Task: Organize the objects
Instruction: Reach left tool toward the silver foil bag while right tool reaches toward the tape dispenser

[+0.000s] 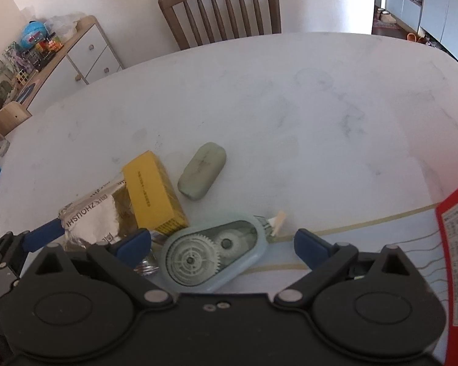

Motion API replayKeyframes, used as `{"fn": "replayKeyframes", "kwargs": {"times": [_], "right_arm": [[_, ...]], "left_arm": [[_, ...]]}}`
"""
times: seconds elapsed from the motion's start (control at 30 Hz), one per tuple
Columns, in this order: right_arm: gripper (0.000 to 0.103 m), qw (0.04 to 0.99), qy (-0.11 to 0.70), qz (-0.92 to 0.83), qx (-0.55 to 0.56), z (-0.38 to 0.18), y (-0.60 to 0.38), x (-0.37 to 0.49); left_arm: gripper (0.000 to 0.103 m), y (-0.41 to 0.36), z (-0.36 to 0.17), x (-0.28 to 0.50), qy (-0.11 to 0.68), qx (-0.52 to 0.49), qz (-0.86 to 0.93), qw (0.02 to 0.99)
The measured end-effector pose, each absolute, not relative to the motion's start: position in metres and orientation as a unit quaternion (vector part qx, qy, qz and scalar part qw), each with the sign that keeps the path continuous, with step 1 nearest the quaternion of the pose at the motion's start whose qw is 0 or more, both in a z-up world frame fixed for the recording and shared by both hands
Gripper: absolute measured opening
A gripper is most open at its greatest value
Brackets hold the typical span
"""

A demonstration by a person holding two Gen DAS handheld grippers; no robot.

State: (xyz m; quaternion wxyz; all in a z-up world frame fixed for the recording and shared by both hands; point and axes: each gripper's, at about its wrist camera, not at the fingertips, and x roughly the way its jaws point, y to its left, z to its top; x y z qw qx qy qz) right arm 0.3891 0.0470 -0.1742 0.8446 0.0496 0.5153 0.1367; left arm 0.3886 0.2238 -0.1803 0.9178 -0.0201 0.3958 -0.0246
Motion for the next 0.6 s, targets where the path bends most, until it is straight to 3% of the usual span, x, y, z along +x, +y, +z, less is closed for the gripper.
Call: {"fn": "replayKeyframes", "kwargs": {"times": [0.6], "right_arm": [[0.101,0.852,0.5,0.14,-0.06,-0.183,0.06,0.382]], "left_arm": [[0.103,0.26,-0.178,0.377,0.406,-0.055,-0.046,0.911]]}}
